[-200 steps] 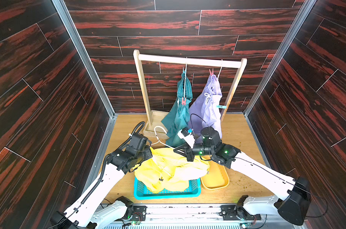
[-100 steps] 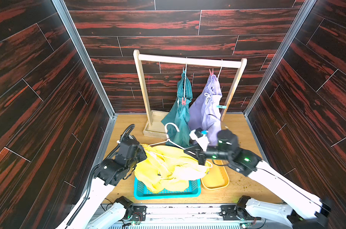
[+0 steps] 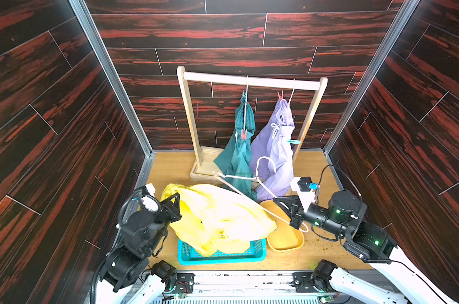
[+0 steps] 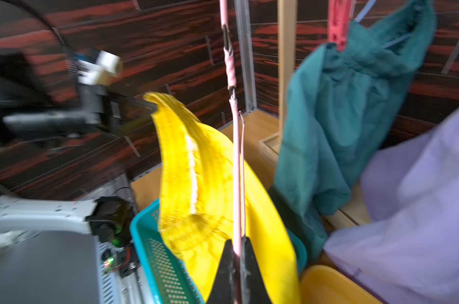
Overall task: Remove the clothespins securing shorts to the hanger
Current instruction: Remove the shorts from the hanger, then place the shorts in the basket.
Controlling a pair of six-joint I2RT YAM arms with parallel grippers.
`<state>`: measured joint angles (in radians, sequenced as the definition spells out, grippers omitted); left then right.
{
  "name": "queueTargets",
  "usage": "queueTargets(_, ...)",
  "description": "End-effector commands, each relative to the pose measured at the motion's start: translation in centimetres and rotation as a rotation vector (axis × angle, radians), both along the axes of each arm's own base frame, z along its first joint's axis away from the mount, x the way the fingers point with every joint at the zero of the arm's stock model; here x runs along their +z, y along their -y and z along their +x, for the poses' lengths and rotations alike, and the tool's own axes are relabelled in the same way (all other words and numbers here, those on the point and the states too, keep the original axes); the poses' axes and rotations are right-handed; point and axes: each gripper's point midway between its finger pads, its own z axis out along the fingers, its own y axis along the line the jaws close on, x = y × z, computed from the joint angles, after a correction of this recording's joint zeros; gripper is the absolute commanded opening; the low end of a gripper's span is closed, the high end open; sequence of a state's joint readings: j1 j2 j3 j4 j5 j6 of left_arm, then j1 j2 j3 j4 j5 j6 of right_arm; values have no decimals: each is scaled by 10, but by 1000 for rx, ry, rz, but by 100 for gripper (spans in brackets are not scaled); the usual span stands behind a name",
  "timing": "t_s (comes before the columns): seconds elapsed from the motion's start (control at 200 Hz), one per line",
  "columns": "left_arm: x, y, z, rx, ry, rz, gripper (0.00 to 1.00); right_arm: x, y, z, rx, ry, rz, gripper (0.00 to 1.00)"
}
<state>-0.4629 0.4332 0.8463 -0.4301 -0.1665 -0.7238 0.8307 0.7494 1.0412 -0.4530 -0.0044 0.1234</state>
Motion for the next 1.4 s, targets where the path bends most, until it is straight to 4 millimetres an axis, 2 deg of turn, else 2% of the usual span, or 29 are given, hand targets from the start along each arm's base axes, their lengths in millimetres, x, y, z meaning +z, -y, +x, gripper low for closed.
queueTargets(0.0, 67, 14, -16, -111, 306, -87, 0, -17, -9, 22, -64, -35, -27, 0)
queueTargets(0.09, 91, 12, -29, -130, 425, -120, 0, -28, -33, 26, 10, -84, -19, 0)
queueTargets(0.185, 102, 10, -33, -127, 463, -109, 0, -34, -60, 20, 117, -137, 13, 0)
queueTargets(0.336, 110, 10, -32, -122, 490, -97, 0, -22, -100, -17, 310, -156, 98, 0)
queueTargets(0.436, 113, 8, -30, -102, 507, -96, 0, -24, -121, -43, 434, -219, 148, 0)
queueTargets(0.541, 112, 11, -24, -99, 493, -70, 0, -32, -136, -66, 531, -287, 164, 0)
queueTargets(0.606, 111, 17, -18, -116, 471, -53, 0, -39, -137, -66, 521, -309, 164, 0)
queueTargets(0.706, 102, 31, -9, -172, 422, -53, 0, -56, -128, -48, 398, -292, 102, 0)
queueTargets(0.807, 87, 43, 1, -217, 364, -74, 0, -59, -108, -28, 280, -270, 70, 0)
queueTargets(0.987, 68, 60, 9, -288, 314, -131, 0, -36, -51, 4, 93, -209, 76, 0)
queueTargets(1.102, 52, 77, 18, -333, 271, -132, 0, -18, -17, 16, -15, -152, 51, 0)
queueTargets(1.248, 28, 103, 26, -355, 214, -55, 0, 4, 5, 22, -88, -102, 24, 0)
queueTargets(1.393, 2, 136, 19, -399, 162, 45, 0, 25, 16, 21, -114, -57, 45, 0)
